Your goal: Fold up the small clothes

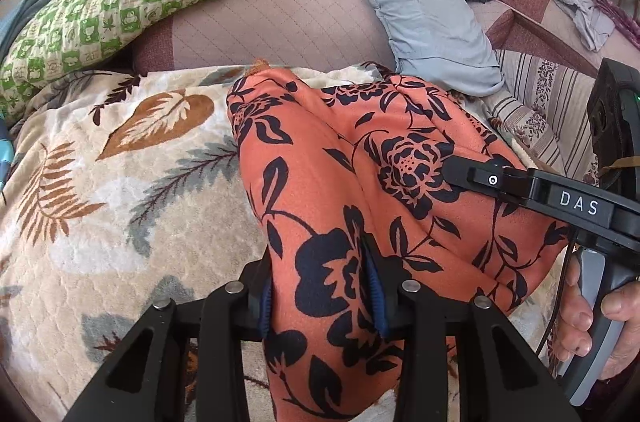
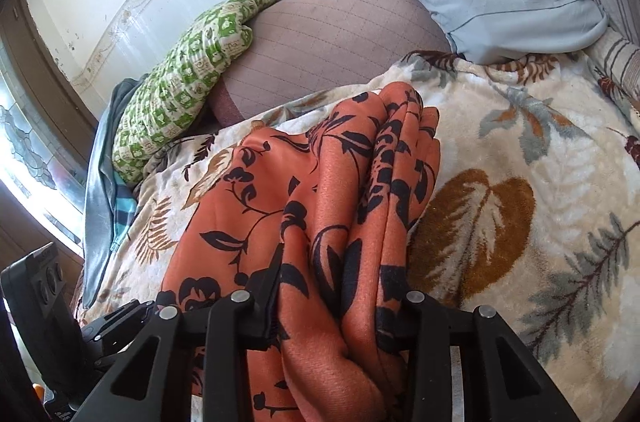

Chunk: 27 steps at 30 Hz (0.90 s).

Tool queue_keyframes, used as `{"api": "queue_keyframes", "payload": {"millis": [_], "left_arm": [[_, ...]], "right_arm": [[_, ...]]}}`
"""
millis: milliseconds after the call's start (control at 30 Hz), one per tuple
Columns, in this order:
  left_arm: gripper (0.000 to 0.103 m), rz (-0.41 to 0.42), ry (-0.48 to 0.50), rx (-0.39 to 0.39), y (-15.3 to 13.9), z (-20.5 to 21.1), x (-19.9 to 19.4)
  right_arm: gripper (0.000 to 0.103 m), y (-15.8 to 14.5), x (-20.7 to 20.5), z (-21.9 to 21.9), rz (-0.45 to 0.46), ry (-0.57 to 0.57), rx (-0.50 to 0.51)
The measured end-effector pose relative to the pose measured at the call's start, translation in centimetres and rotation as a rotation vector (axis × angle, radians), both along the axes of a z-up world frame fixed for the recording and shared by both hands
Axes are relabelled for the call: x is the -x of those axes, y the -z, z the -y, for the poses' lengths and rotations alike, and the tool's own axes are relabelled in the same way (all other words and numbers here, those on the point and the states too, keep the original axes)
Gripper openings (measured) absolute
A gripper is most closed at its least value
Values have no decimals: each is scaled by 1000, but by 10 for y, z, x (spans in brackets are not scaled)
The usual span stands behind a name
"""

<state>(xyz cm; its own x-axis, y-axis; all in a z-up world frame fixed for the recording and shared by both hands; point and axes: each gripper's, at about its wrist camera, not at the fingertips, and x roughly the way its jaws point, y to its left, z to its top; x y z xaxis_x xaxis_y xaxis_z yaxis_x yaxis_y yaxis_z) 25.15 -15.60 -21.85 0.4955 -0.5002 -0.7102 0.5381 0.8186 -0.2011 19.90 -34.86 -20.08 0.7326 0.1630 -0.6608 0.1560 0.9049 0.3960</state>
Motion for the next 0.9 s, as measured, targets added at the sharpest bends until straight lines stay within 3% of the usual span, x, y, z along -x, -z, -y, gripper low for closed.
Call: {"api": "queue_keyframes", "payload": {"millis": [433,900], "left_arm": [[39,121,-91,-66,-41,-66,32],[39,-23,-153,-146,11,-125,56]], "right_arm": [[39,-17,9,-55,77,-88,-115],[39,41,24,-98,-108,-115,-272]]}}
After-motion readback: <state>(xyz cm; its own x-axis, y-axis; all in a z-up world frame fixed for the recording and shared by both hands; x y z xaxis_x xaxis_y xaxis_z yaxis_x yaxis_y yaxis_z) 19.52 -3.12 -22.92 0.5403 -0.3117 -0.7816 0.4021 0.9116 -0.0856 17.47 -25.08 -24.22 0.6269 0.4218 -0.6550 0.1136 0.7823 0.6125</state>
